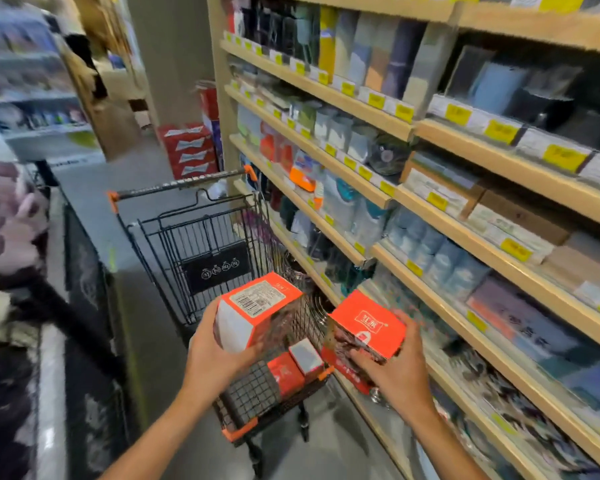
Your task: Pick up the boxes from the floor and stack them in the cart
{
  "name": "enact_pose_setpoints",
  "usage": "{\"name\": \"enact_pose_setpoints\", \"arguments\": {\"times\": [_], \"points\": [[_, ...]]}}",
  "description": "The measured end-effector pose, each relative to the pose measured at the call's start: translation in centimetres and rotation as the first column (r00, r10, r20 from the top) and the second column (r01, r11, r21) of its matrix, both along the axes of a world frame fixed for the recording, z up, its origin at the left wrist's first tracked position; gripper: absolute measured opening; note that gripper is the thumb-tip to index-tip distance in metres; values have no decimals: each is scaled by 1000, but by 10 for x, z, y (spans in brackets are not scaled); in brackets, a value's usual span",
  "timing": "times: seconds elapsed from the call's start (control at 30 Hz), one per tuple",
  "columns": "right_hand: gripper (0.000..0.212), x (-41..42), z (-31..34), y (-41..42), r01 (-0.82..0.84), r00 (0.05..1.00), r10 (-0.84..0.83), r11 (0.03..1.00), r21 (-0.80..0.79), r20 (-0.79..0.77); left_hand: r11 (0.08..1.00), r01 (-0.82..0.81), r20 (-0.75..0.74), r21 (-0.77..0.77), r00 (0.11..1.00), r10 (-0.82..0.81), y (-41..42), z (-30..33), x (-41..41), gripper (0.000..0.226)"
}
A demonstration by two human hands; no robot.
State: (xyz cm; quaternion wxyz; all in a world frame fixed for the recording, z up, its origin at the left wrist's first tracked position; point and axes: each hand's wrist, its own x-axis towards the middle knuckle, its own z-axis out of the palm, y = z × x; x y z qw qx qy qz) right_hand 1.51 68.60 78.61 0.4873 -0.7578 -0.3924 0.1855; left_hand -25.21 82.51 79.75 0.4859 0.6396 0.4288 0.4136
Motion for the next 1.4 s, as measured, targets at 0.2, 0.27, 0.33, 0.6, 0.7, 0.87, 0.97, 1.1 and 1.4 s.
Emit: {"name": "enact_pose_setpoints", "arguments": {"times": [0.2,0.27,0.33,0.6,0.7,0.87,0.97,1.1,1.4], "points": [[93,9,-25,68,-53,997,51,998,-27,-57,991,-126,-20,-54,992,125,30,-20,-7,96],[90,19,-36,91,-91,994,88,995,-42,-68,983,-170,-39,-68,985,167,41,-26,1,94],[88,31,-47,115,-133,988,128,990,-54,-80,976,-208,-66,-66,977,204,53,-30,12,93],[93,72,-105,207,-410,910,411,883,-230,-43,920,-374,-177,-120,920,351,95,-42,58,107],[87,71,-126,235,-451,881,472,842,-296,1,901,-409,-227,-144,900,372,109,-59,61,99],[88,54,-167,280,-411,845,498,837,-363,192,880,-420,-287,-223,891,352,140,-90,44,97],[88,39,-189,313,-357,851,481,823,-441,209,872,-403,-290,-278,901,324,170,-118,21,96],[85,22,-229,353,-281,886,424,814,-509,188,873,-350,-337,-339,912,235,209,-158,-10,96],[96,9,-334,389,-248,886,437,731,-636,156,860,-309,-325,-406,928,180,254,-216,-31,91]]}}
